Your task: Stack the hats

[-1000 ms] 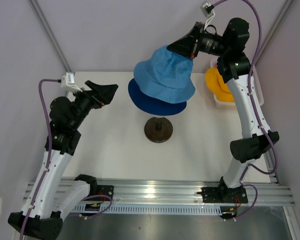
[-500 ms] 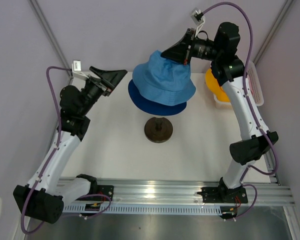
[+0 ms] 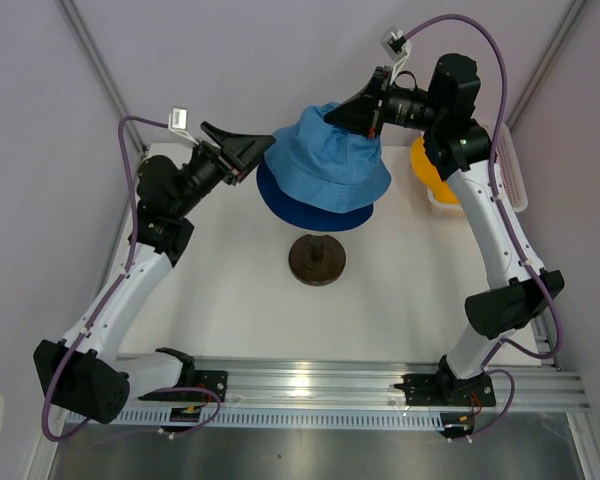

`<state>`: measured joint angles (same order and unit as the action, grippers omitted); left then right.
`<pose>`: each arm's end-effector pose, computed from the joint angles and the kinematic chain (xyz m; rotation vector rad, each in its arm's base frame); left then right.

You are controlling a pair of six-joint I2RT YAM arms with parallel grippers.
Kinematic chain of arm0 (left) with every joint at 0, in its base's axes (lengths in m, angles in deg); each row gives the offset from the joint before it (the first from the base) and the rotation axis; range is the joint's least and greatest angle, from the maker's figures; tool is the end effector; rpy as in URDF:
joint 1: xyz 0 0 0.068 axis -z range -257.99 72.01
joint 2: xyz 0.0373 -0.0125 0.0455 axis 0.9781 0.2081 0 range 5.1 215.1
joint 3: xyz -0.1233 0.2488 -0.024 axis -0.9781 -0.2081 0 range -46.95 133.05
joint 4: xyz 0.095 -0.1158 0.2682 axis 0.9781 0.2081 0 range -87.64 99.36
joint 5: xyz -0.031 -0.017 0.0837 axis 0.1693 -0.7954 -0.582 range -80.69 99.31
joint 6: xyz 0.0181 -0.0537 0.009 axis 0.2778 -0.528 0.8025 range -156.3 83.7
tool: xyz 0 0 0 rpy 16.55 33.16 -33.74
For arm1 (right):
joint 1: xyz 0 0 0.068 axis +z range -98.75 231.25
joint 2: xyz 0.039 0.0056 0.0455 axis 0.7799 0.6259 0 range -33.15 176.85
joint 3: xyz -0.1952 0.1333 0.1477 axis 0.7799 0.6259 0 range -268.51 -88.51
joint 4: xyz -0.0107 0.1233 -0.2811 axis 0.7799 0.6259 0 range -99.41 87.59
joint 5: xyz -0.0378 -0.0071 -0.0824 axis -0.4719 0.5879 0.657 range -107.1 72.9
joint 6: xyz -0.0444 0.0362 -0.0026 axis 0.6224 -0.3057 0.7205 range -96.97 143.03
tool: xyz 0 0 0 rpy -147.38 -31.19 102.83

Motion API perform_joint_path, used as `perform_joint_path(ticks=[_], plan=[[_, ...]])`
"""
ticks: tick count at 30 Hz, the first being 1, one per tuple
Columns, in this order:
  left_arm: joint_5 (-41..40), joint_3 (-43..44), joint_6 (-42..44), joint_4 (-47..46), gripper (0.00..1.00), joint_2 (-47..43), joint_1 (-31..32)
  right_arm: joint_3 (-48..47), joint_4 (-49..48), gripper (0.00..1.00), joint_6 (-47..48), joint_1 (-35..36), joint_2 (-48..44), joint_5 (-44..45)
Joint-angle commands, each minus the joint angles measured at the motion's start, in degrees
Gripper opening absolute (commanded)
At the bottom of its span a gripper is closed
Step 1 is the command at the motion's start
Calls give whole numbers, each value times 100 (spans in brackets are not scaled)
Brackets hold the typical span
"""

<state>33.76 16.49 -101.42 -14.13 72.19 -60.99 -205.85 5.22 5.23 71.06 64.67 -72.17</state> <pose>0.3007 -0.1095 0.4281 -0.2365 1.5161 -1.4613 0.3746 0.1703 0.5439 -0.8423 1.4249 1.2155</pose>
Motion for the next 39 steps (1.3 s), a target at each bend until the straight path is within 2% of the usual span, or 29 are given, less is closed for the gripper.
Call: perform_joint_path(ticks=[1, 2, 5, 7, 10, 11, 13, 14, 15, 16, 18, 20, 21, 24, 25, 28, 33, 35, 39], plan=[[121, 239, -281, -214, 87, 111, 102, 9, -40, 3, 180, 49, -228, 49], [122, 239, -299, -223, 87, 129, 120, 9, -22, 4, 198, 49, -228, 49], [87, 257, -343, -179, 78, 199, 164, 27, 13, 8, 242, 49, -255, 110], [-1, 239, -413, -126, 69, 208, 173, 53, 22, 9, 277, 49, -307, 171], [-142, 221, -466, -117, 49, 208, 208, 80, 83, 14, 312, 49, -360, 303], [-159, 230, -458, -117, 38, 208, 234, 97, 101, 16, 321, 40, -369, 339], [-221, 300, -449, -82, 28, 225, 252, 141, 110, 37, 348, 40, -448, 409], [-230, 292, -449, -74, 17, 234, 260, 176, 127, 51, 382, 23, -474, 444], [-230, 300, -449, -74, 11, 234, 261, 168, 232, 86, 496, 5, -501, 505], [-230, 318, -449, -21, 5, 243, 261, 159, 303, 99, 549, -39, -536, 689], [-239, 309, -431, 6, 1, 217, 261, 193, 400, 99, 506, -363, -694, 944], [-256, 301, -387, 49, 1, 199, 261, 334, 260, 99, -63, -775, -921, 1130], [-265, 274, -344, 76, 1, 173, 261, 622, -28, 99, -361, -1247, -1027, 1112], [-300, 239, -221, 137, 1, 112, 261, 1360, -591, 99, -1356, -1865, -1587, 1252], [-291, 248, -107, 146, 1, 77, 261, 1972, -671, 99, -1479, -2137, -1782, 1505], [-221, 283, 104, 208, 1, 32, 261, 2993, -821, 99, -1918, -2271, -2354, 2016], [-169, 292, 228, 278, 1, 6, 269, 4788, -2732, 99, -3980, -2157, -2865, 1772], [-142, 265, 228, 269, 1, -3, 287, 5175, -3009, 100, -4274, -2000, -2918, 1850], [-177, 213, 281, 269, 1, -56, 322, 5344, -3010, 96, -4390, -1560, -2918, 2288]])
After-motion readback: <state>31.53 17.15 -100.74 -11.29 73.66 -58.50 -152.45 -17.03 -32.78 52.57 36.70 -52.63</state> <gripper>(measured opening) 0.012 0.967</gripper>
